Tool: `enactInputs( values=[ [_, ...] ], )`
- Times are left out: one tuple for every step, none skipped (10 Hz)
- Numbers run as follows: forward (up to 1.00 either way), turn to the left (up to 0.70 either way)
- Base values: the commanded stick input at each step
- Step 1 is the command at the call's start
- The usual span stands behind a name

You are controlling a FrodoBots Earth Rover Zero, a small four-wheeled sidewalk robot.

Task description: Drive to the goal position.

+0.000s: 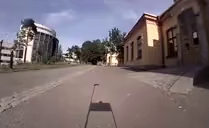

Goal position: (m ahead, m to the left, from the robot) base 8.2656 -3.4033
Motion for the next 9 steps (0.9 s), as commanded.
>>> enactInputs(
  values=[
    [0.45,0.00],
    [0.45,0.00],
    [0.45,0.00],
    [0.45,0.00],
    [0.45,0.00],
    [0.45,0.00],
    [0.45,0.00],
    [0.45,0.00],
    [0.45,0.00]
  ],
)
